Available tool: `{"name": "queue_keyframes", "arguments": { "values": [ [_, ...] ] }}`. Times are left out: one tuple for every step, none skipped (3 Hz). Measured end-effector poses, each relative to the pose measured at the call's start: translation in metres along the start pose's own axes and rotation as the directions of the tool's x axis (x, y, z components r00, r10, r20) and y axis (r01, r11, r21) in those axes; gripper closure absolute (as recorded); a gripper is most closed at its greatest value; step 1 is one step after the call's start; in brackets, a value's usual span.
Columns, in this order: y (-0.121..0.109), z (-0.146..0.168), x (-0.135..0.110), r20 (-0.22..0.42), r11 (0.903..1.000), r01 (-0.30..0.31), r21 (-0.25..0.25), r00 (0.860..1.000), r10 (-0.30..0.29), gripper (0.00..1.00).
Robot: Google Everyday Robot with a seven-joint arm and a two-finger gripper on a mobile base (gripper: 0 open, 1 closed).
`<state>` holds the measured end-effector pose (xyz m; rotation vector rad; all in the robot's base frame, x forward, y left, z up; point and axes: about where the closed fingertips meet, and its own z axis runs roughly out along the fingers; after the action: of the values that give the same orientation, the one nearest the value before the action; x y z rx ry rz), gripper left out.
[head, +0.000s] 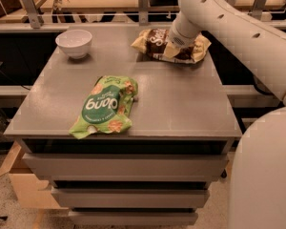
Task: Move brown chip bag near green rice chip bag
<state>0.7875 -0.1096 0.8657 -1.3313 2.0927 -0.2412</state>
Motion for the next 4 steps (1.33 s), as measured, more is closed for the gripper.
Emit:
{"name": "queue_keyframes", "arguments": {
  "values": [
    [-0.002,-0.023,-0.014,0.069,0.9998,0.021,0.007,0.997,-0.022,0.85],
    [-0.002,-0.067,-0.027,0.154,0.9980,0.062,0.015,0.986,-0.064,1.00],
    [-0.002,-0.116,-0.026,0.152,0.9934,0.107,0.042,0.982,-0.112,1.00],
    [0.007,-0.155,-0.017,0.090,0.9910,0.131,0.027,0.987,-0.133,1.00]
  ]
}}
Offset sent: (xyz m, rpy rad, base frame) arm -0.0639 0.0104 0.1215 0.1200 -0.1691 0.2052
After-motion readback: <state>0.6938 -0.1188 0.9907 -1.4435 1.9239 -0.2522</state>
